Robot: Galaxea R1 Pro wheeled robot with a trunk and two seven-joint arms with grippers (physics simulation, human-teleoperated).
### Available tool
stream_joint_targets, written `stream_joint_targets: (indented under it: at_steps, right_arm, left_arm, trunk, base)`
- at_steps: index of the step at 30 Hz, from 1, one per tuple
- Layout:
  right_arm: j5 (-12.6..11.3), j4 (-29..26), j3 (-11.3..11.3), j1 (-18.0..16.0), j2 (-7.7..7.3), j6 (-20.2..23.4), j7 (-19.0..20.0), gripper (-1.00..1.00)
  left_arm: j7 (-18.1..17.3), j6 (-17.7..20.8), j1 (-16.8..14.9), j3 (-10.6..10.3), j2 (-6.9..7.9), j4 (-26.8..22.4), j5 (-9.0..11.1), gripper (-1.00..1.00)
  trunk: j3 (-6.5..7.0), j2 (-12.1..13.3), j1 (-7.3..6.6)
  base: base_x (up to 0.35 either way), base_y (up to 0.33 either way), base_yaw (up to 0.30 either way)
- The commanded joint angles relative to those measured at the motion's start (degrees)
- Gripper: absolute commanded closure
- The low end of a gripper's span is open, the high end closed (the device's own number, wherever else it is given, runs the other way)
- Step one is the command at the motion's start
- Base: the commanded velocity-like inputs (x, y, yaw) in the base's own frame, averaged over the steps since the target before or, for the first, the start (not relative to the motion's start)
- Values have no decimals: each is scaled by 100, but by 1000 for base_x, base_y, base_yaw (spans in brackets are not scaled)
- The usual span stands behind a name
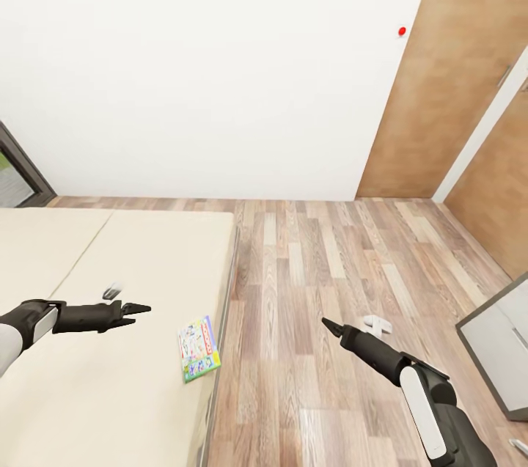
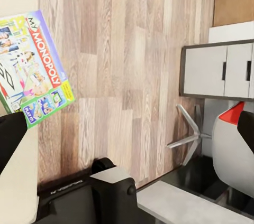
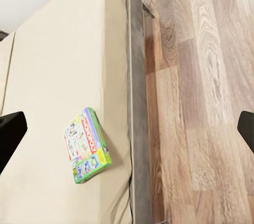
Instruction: Put all the toys in the child's room - the three board games (two on the bed and one on the table), the two jigsaw puzzles on the table, and the tennis ball on the table - inside the toy box on the table in the child's room.
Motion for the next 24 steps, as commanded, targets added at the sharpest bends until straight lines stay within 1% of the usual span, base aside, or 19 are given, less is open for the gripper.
stream_joint_targets:
  at_steps: [1, 13, 24]
  right_arm:
    - [-18, -2, -10, -4, 1, 39, 13, -100]
    - [-15, 5, -10, -4, 1, 39, 13, -100]
    - [-5, 3, -8, -4, 5, 34, 13, -100]
  left_arm:
    - [-20, 44, -6, 47, 1, 2, -53, -100]
    - [-22, 44, -6, 48, 0, 2, -53, -100]
    - [-22, 44, -6, 46, -9, 2, -55, -100]
  trunk:
    - [-1, -10, 4]
    - [108, -10, 4]
    - [127, -10, 4]
  base:
    - [0, 0, 0]
    - [0, 0, 8]
    - [0, 0, 7]
